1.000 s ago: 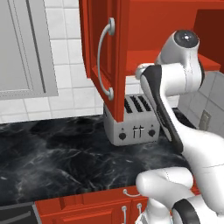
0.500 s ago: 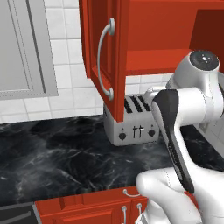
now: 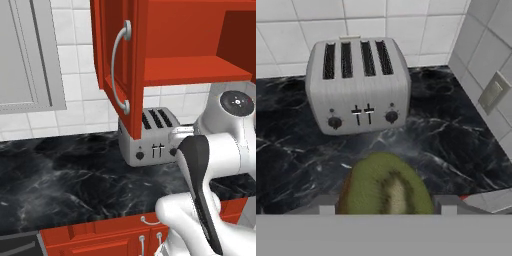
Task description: Pick the kiwis from the cabinet and place them in one bowl. Pick the mushroom from the sink and place it in the other bowl.
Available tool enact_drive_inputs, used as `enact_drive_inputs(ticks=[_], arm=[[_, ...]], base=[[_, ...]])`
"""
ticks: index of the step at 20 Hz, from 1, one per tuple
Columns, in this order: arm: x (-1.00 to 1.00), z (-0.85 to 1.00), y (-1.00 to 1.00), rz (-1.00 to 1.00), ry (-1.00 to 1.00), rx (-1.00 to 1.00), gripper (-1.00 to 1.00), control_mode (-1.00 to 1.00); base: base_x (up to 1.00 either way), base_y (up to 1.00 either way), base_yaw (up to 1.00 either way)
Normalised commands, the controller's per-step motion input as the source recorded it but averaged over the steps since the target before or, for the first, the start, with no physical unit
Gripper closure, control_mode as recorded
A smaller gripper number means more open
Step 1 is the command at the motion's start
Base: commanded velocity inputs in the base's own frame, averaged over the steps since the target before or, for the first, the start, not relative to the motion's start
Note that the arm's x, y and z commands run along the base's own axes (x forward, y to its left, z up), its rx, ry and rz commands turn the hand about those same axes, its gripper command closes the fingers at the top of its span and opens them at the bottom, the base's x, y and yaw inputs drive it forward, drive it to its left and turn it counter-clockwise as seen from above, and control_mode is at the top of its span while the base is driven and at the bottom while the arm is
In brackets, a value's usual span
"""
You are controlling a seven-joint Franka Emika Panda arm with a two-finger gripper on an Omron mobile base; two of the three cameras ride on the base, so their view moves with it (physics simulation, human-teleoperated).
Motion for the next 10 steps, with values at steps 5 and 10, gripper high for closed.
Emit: enact_drive_inputs(ticks=[5, 10], arm=[[0.0, -0.58, 0.0, 0.0, 0.02, 0.0, 1.0, -1.0], [-0.01, -0.23, 0.0, 0.0, 0.04, 0.0, 1.0, -1.0]], base=[[0.0, 0.0, 0.0], [0.0, 0.0, 0.0]])
